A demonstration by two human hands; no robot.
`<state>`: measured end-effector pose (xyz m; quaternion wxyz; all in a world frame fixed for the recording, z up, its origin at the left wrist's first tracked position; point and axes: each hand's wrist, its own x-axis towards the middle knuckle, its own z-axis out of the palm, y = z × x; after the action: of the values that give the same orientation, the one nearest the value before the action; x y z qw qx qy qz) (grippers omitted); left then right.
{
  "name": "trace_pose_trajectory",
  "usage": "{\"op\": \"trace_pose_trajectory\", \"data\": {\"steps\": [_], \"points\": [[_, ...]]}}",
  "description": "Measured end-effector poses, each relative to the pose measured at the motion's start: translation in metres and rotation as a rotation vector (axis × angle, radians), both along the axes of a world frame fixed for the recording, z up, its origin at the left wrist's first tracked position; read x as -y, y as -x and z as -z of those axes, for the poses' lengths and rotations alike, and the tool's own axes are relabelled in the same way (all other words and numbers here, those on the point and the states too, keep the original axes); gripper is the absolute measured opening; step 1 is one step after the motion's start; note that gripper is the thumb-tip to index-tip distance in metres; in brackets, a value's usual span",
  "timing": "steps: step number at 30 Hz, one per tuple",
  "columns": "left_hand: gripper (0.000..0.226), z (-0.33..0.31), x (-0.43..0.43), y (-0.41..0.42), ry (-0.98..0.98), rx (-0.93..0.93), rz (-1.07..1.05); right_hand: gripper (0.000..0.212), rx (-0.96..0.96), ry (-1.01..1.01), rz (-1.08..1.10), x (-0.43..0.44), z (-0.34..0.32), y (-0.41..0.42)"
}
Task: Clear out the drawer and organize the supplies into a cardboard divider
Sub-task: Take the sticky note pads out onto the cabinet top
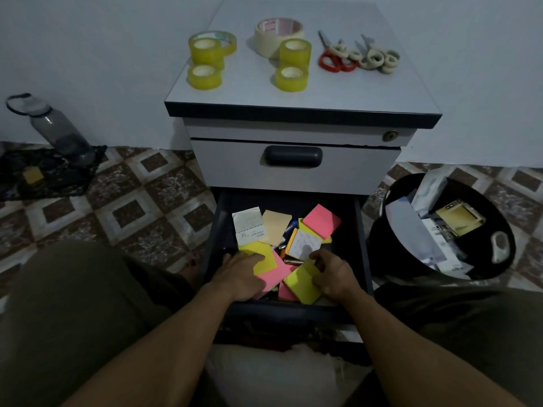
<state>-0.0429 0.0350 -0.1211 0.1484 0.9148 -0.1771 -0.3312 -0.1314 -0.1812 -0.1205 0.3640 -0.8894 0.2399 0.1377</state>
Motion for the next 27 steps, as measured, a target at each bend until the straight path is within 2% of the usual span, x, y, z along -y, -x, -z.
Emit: {"op": "trace_pose_trajectory", "data": {"steps": [4,8,14,20,23,25,27], "points": [[0.051,-0.003,0.002,-0.006,0.206,0.127,-0.131,0.048,0.04,-0.077,0.055,0.005,0.003,-0.003],[0.056,-0.004,0.003,-0.015,0.283,0.244,-0.159,0.041,0.108,-0.138,0.162,0.009,0.005,-0.006],[0.088,0.008,0.008,-0.03,0.195,0.089,-0.16,0.03,0.219,-0.298,0.333,0.014,0.003,-0.017],[0.087,0.011,0.008,-0.023,0.145,0.01,-0.056,0.027,0.277,-0.355,0.45,0.017,0.021,-0.022],[0.078,0.013,0.004,-0.022,0.188,0.046,-0.023,0.029,0.328,-0.408,0.531,0.014,0.014,-0.029],[0.058,0.015,0.003,-0.023,0.288,0.096,-0.061,0.029,0.333,-0.429,0.539,0.012,0.009,-0.036],[0.037,0.017,0.005,-0.023,0.382,0.149,-0.154,0.028,0.259,-0.318,0.459,0.01,0.009,-0.037]]}}
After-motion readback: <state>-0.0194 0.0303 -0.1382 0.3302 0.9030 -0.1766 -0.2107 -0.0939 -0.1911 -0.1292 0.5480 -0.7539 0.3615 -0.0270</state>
